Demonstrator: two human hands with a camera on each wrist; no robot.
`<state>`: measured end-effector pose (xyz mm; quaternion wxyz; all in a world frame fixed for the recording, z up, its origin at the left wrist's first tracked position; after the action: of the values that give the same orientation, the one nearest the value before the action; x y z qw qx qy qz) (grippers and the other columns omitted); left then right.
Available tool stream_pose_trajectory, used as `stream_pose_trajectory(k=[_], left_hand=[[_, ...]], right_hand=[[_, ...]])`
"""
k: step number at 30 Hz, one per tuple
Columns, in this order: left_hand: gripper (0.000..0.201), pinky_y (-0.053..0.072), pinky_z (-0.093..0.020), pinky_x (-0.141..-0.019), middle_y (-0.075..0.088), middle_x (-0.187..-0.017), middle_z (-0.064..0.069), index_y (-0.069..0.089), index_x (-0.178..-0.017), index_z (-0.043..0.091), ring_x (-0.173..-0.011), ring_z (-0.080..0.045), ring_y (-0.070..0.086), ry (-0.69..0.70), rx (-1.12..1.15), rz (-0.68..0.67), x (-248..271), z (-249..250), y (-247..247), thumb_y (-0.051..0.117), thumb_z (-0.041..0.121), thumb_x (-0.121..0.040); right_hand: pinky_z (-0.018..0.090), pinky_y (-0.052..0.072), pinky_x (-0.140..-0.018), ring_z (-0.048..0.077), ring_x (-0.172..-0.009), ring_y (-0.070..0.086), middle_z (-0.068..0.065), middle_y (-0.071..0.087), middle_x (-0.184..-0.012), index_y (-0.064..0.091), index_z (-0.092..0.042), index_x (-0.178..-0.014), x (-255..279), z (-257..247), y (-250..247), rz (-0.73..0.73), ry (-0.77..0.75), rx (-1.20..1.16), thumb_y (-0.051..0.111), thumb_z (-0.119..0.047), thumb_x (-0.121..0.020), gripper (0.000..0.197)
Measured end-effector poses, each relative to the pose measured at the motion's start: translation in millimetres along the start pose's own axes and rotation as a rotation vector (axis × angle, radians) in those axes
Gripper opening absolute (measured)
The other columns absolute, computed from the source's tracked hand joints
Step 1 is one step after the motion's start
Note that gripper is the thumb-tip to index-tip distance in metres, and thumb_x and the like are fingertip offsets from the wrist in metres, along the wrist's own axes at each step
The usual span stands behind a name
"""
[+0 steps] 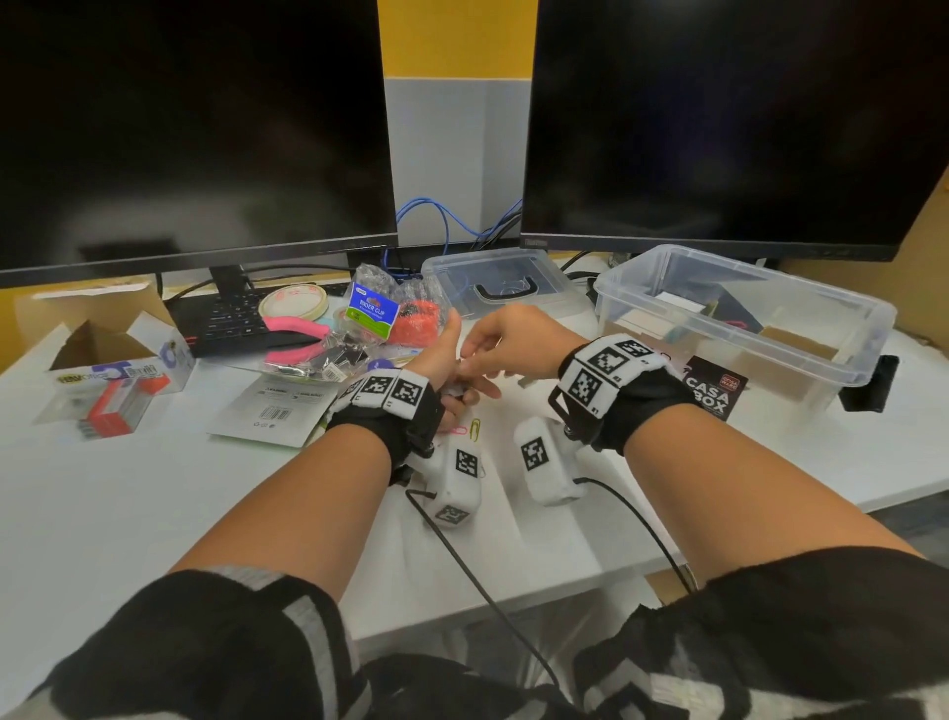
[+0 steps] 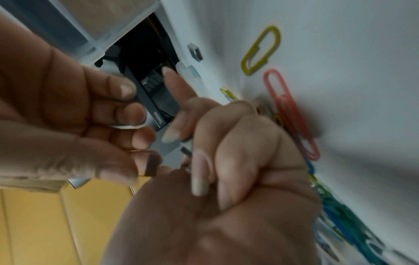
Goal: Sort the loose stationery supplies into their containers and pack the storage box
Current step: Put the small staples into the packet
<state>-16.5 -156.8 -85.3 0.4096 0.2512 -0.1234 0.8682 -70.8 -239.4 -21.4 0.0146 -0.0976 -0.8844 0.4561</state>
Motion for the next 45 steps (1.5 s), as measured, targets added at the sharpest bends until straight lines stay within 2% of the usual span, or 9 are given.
stream_pose_trajectory(k=[5,9,17,20,24,31,34,37,45], left_hand=[[0.07,0.021,-0.007,-0.034,0.04,-0.051,0.001,0.053,-0.066,0.01,-0.031,-0.006,0.022,0.0,0.038,-0.006,-3.7,-0.9,-8.5,0.033,0.074,-0.084],[0.058,0.021,-0.006,-0.033,0.039,-0.048,0.001,0.043,-0.06,0.013,-0.028,-0.006,0.022,-0.018,0.001,0.042,-1.0,1.1,-10.3,0.04,0.063,-0.09],[0.058,0.021,-0.007,-0.029,0.041,-0.042,-0.003,0.041,-0.061,0.01,-0.023,-0.007,0.025,0.004,0.009,0.089,-7.4,-1.5,-5.0,0.039,0.059,-0.092],[0.06,0.029,-0.007,-0.034,0.041,-0.046,-0.002,0.043,-0.065,0.011,-0.026,-0.007,0.023,-0.021,0.048,0.046,-6.5,-6.8,-2.7,0.037,0.066,-0.089],[0.07,0.027,-0.007,-0.036,0.042,-0.05,-0.001,0.049,-0.073,0.009,-0.028,-0.007,0.024,-0.011,0.062,0.009,-7.7,-7.1,1.3,0.028,0.075,-0.086],[0.086,0.023,-0.007,-0.034,0.043,-0.053,-0.001,0.051,-0.063,0.009,-0.03,-0.006,0.026,0.017,0.123,-0.096,-9.7,7.4,21.1,0.021,0.088,-0.073],[0.071,0.02,-0.007,-0.032,0.043,-0.051,0.0,0.048,-0.061,0.011,-0.029,-0.005,0.026,0.052,0.106,-0.143,-6.1,18.1,34.1,0.035,0.078,-0.081],[0.052,0.015,-0.009,-0.032,0.04,-0.046,0.004,0.043,-0.062,0.016,-0.029,-0.004,0.024,0.074,0.041,-0.162,-4.3,30.6,49.0,0.049,0.061,-0.087],[0.037,0.019,-0.012,-0.029,0.038,-0.048,0.006,0.044,-0.065,0.017,-0.03,-0.003,0.025,0.254,-0.12,-0.2,1.0,107.2,116.4,0.054,0.038,-0.093]], right_hand=[[0.024,0.048,-0.07,0.016,-0.081,0.062,0.008,0.068,-0.099,0.067,-0.008,-0.103,-8.4,31.3,-5.4,0.122,0.114,0.156,0.06,-0.023,-0.09,0.021],[0.025,0.04,-0.093,0.023,-0.116,0.054,0.006,0.057,-0.128,0.061,-0.014,-0.123,-8.5,57.1,14.5,-0.114,0.197,0.462,0.058,-0.011,-0.09,0.033],[0.019,0.039,-0.064,0.02,-0.09,0.056,0.007,0.063,-0.115,0.069,-0.01,-0.106,-5.4,58.5,14.0,-0.186,0.207,0.522,0.063,-0.008,-0.084,0.023],[0.017,0.039,-0.067,0.021,-0.094,0.058,0.006,0.063,-0.11,0.067,-0.011,-0.105,-5.5,48.9,6.5,-0.061,0.146,0.422,0.06,-0.011,-0.087,0.02],[0.02,0.044,-0.066,0.015,-0.074,0.054,0.003,0.06,-0.09,0.062,-0.014,-0.095,-1.4,26.6,-10.3,0.115,0.018,0.053,0.067,-0.015,-0.083,0.013],[0.009,0.045,-0.056,0.009,-0.065,0.06,-0.005,0.063,-0.083,0.054,-0.015,-0.086,8.8,6.2,-17.4,0.062,-0.076,-0.014,0.075,-0.015,-0.076,0.023],[0.009,0.045,-0.061,0.009,-0.072,0.061,-0.006,0.063,-0.087,0.057,-0.016,-0.087,17.6,14.5,-30.0,0.128,-0.062,-0.002,0.075,-0.021,-0.077,0.022],[0.024,0.049,-0.074,0.017,-0.086,0.06,0.003,0.065,-0.091,0.06,-0.016,-0.087,29.9,29.0,-56.2,0.276,-0.02,0.031,0.071,-0.021,-0.081,0.013],[0.021,0.044,-0.069,0.01,-0.077,0.055,-0.006,0.059,-0.075,0.063,-0.016,-0.082,92.4,77.1,-147.8,0.678,0.145,0.091,0.061,-0.019,-0.085,0.005]])
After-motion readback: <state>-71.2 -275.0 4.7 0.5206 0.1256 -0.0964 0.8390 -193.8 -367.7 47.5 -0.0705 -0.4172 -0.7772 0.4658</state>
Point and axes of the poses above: each hand's wrist, its own x-axis away from the middle knuckle, its own y-axis out of the palm, z = x × y, the point moved 5 cm from there along -x, towards the middle knuckle
